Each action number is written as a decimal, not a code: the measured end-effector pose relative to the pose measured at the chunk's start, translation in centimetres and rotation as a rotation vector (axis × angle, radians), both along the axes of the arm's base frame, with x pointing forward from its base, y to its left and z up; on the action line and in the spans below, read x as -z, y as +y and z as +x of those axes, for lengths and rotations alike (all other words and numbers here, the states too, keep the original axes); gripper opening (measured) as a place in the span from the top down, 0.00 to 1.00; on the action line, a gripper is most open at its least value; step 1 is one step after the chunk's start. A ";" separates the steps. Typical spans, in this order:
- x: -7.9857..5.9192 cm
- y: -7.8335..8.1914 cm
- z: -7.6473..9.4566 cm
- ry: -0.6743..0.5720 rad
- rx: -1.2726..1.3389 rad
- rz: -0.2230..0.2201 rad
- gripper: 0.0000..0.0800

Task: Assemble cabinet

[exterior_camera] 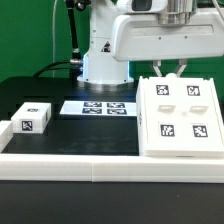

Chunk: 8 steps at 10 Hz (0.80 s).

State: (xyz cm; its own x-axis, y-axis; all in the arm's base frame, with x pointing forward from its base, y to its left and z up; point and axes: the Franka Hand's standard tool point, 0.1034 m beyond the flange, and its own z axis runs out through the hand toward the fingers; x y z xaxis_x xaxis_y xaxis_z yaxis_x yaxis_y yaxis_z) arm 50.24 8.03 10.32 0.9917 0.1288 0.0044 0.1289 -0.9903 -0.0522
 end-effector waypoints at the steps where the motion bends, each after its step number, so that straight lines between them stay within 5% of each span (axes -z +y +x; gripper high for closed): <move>1: -0.3 -0.1 0.1 0.002 -0.001 0.000 0.87; 5: -2.2 -0.6 1.4 0.056 -0.030 0.004 0.91; 8: -2.2 -0.5 1.4 0.058 -0.032 0.004 0.93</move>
Offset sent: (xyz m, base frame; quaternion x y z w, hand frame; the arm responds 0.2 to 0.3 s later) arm 0.0231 -0.0095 0.0216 -0.0059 -0.0297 -0.0477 0.9984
